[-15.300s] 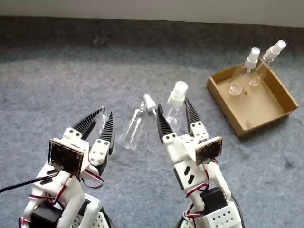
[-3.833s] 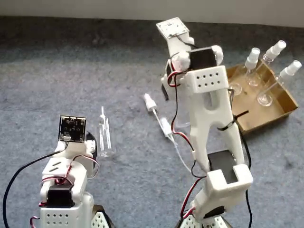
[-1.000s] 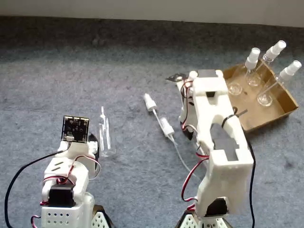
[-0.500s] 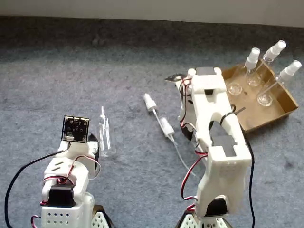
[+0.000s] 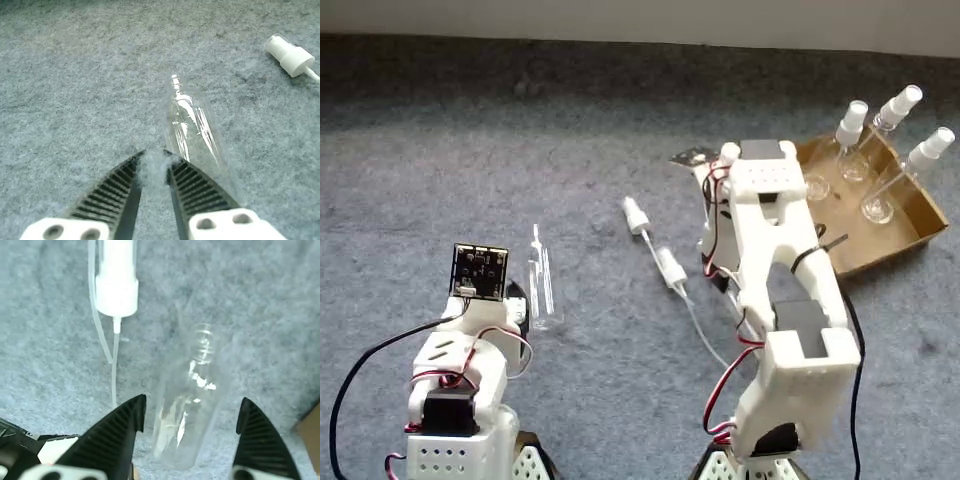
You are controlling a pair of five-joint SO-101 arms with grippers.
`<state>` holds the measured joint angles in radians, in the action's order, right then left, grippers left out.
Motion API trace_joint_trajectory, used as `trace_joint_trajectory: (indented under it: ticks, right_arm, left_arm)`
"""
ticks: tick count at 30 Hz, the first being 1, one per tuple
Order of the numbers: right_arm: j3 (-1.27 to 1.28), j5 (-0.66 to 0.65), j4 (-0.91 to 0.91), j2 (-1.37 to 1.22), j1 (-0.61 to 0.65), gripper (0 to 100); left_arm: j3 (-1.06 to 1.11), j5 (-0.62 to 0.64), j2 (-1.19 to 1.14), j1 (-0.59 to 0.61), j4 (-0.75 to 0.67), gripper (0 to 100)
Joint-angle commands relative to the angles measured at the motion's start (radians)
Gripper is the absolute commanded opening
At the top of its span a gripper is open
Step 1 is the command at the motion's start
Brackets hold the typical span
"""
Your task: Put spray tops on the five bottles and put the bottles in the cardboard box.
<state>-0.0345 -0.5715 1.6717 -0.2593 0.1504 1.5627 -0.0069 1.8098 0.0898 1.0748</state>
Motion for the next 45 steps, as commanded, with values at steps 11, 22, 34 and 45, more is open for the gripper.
trace_joint_trajectory:
  ticks: [11, 22, 34, 45]
  right_arm:
    - [0.312, -0.012, -0.317, 0.174, -0.013, 25.5]
    - [0.314, -0.014, -0.395, 0.173, -0.012, 25.6]
    - [0.321, -0.014, -0.390, 0.173, -0.012, 25.8]
    - [0.323, -0.061, -0.361, 0.173, -0.015, 29.6]
  left_arm:
    - [-0.007, -0.008, 0.010, -0.015, -0.021, 1]
    - [-0.005, -0.008, 0.010, -0.015, -0.021, 1]
    - [-0.005, -0.008, 0.010, -0.015, -0.021, 1]
    - [-0.005, -0.008, 0.010, -0.015, -0.021, 1]
